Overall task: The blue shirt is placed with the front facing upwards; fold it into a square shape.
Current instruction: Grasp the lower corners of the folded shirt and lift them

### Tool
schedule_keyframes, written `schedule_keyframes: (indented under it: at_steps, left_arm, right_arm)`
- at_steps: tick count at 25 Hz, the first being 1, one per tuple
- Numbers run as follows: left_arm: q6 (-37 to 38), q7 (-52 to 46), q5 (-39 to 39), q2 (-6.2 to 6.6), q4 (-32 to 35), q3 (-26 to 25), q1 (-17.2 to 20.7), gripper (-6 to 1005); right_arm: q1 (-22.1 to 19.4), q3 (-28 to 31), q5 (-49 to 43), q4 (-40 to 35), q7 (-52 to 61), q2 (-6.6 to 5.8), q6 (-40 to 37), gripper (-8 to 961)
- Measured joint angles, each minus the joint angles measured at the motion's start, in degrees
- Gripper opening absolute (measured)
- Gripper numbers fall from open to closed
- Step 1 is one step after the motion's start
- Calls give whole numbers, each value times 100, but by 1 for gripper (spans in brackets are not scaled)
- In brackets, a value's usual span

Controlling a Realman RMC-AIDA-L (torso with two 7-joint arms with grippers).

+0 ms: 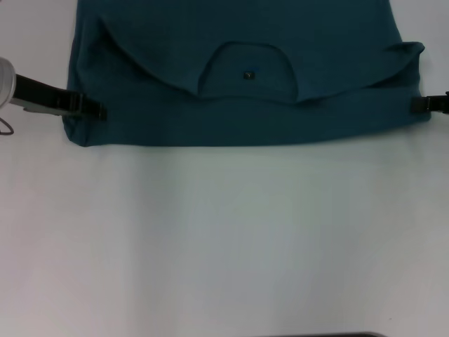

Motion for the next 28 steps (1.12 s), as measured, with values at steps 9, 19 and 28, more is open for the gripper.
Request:
schedule_keyframes:
  at_steps: [9, 19, 28]
  left_arm:
    - [-348, 0, 4, 8, 181, 14, 24, 491]
    - [-385, 81, 3, 73, 340, 23, 36, 492]
    - [-112, 247, 1, 110, 357, 1, 88, 489]
  right_arm:
    - [-7, 0, 1, 0, 0, 7, 0, 37]
    - [-5, 0, 0, 0, 0, 8, 0, 36]
    - [-9, 0, 0, 0, 0, 7, 0, 37]
